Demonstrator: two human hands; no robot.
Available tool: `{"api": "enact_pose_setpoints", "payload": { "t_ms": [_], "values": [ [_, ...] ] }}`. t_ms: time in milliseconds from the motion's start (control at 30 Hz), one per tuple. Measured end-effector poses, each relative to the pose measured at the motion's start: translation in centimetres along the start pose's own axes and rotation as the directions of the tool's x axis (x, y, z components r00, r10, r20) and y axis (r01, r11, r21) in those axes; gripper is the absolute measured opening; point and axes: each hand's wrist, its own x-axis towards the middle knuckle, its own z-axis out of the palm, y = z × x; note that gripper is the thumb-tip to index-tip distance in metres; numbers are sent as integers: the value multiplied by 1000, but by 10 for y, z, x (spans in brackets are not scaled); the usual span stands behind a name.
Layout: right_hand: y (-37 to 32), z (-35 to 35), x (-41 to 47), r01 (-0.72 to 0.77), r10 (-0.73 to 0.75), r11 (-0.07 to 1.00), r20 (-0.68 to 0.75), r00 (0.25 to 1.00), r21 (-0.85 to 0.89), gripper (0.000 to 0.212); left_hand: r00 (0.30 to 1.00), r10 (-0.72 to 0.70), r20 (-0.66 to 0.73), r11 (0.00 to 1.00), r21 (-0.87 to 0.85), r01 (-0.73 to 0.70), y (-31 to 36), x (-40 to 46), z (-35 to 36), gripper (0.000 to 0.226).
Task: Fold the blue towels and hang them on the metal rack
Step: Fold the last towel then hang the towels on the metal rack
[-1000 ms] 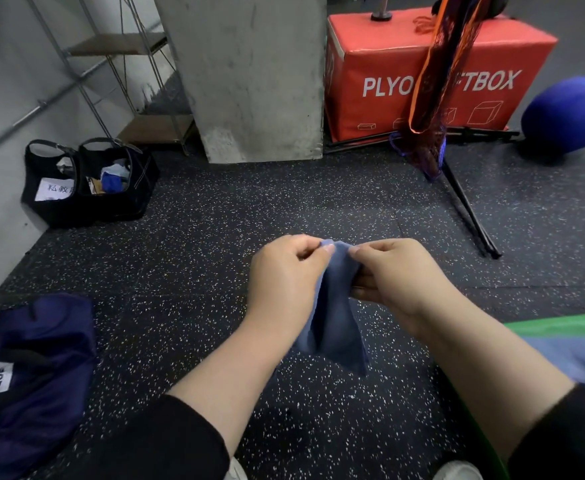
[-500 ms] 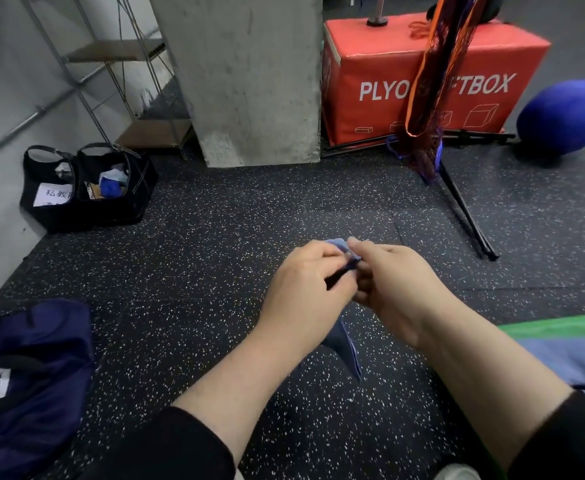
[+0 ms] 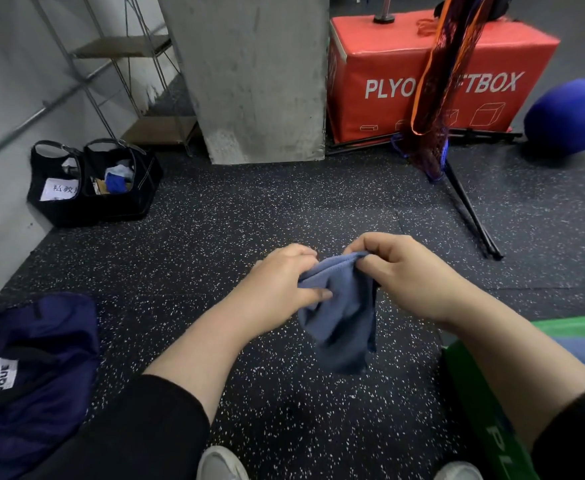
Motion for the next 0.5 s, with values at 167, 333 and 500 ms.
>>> {"api": "enact_pose_setpoints", "payload": {
  "t_ms": [167,333,500],
  "values": [
    [17,-11,3,-68,41,972,-123,992,-224,20,981,-57,-187,998,-9,56,5,-6,-11,40],
    [10,-13,0,-46,0,971,-193,981,-233,15,947,-19,-320,1000,17,26,13,-14,-26,42],
    [5,-8,-3,-37,-11,970,-195,981,-242,14,944,-58,-325,997,20,68,15,-23,-31,43]
  ]
}}
